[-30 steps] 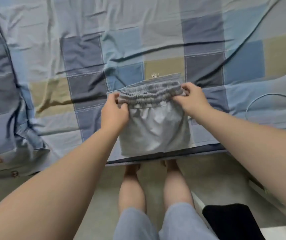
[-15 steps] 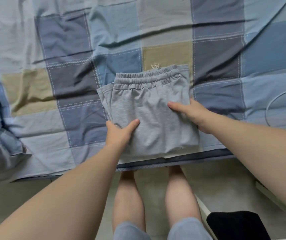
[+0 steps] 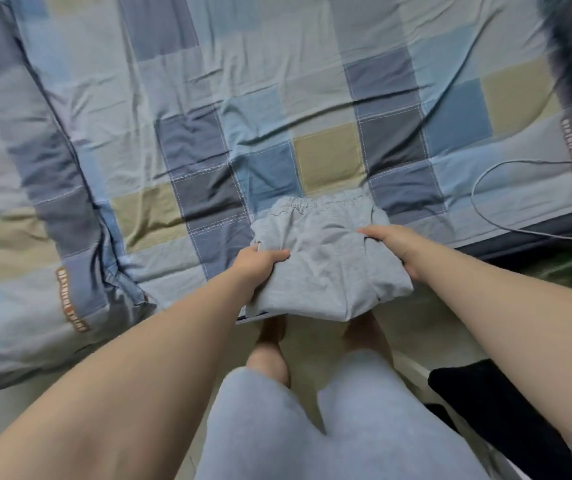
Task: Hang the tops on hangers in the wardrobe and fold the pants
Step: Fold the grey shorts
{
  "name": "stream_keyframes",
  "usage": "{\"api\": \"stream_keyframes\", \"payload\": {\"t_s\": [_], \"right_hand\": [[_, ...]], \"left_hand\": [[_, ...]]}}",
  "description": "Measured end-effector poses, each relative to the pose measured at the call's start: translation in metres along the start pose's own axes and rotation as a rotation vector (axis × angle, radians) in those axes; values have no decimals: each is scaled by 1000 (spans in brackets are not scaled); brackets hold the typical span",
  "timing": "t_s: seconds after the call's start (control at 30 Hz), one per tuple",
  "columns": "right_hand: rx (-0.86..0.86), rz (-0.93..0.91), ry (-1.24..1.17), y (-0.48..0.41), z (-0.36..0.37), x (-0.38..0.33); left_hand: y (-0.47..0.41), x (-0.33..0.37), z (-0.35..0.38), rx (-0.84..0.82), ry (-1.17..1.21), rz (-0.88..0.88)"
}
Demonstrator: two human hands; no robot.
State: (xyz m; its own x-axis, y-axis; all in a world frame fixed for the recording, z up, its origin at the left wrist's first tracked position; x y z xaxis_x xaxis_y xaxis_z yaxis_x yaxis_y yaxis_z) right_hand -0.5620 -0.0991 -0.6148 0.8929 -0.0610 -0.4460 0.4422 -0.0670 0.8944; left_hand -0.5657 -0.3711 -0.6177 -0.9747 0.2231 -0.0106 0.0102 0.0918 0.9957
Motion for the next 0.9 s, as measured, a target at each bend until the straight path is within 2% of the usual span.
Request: {"api": "stream_keyframes", "payload": {"t_s": [0.1,0.33,0.47,0.73,0.9], "right_hand": [[39,-31,-110,68,4,-1],[187,-301,-386,224,5,-8],[328,-444,-514,311,-14,1],[601,-718,-712,458,-74,53],[798,-860,-784,554,-117,123]], "left_hand": [[59,-10,-11,-72,-28,24],[169,-27,-22,-140,-106,174],[224,-36,-2,-217,-181,290],[321,-43,101,-392,-472,503],[392,-88,193,-532,-597,666]]}}
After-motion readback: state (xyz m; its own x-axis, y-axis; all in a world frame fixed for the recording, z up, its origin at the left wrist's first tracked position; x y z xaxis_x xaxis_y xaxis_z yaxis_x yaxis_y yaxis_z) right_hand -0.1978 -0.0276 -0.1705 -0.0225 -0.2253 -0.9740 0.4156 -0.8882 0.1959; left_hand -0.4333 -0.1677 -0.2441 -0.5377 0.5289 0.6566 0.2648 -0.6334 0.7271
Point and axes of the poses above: each hand's wrist, its own y-axis away from the middle knuckle, its own z-axis out of the palm, x = y × z, the point moved 10 cm from there along -y, towards the middle knuckle, and after that the axes turned 14 degrees about -z, right-handed, at the moved point
